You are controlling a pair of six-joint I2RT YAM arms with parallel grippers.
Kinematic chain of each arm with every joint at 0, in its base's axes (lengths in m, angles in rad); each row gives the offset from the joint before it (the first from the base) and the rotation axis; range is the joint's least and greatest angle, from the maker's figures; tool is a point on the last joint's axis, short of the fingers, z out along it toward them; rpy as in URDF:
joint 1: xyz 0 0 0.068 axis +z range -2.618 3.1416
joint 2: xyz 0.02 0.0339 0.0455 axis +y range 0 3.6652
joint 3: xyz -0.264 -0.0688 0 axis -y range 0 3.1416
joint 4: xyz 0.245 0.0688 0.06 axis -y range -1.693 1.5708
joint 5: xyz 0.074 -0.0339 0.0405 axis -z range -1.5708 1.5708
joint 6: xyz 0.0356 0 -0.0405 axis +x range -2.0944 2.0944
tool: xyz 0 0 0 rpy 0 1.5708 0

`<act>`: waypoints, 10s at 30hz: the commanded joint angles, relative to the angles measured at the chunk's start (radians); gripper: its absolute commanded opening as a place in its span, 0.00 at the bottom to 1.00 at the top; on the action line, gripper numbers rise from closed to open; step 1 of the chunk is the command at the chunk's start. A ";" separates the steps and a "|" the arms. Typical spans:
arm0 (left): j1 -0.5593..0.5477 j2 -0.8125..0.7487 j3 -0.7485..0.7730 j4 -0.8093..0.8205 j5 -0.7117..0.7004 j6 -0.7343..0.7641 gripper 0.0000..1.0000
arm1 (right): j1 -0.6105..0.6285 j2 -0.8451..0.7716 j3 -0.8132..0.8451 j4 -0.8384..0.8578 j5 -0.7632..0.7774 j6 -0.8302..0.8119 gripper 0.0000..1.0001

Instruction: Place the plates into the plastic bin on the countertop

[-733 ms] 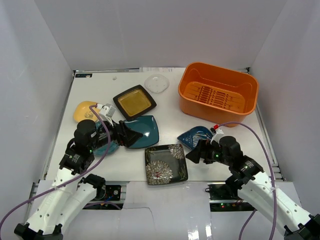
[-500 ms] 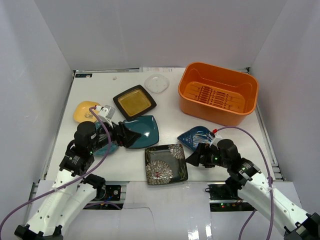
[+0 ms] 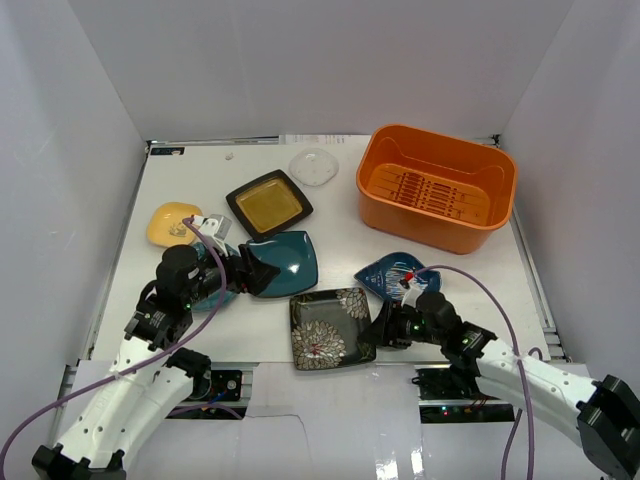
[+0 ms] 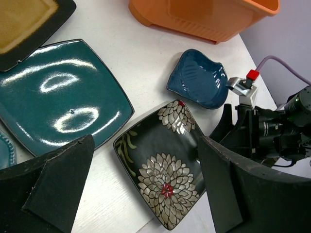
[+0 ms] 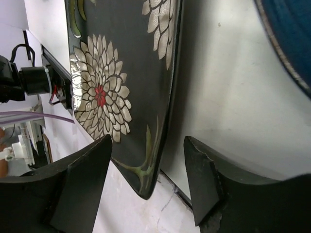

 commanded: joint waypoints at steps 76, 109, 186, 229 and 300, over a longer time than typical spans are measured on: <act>-0.174 0.341 -0.051 0.253 0.145 -0.290 0.98 | -0.890 0.884 0.983 -0.073 0.095 -0.370 0.09; -0.470 1.226 0.516 0.380 -0.118 0.068 0.81 | -0.812 0.434 0.790 -0.150 0.051 -0.541 0.94; -0.459 0.164 0.300 -0.115 -0.545 -0.060 0.98 | -0.631 0.306 0.908 -0.013 0.031 -0.309 0.08; -0.459 -0.133 0.072 -0.190 -0.622 -0.066 0.98 | -0.870 0.997 1.218 -0.348 0.330 -0.502 0.68; -0.453 -0.024 0.087 -0.157 -0.733 -0.029 0.98 | 0.051 0.474 0.187 0.540 0.348 0.187 0.08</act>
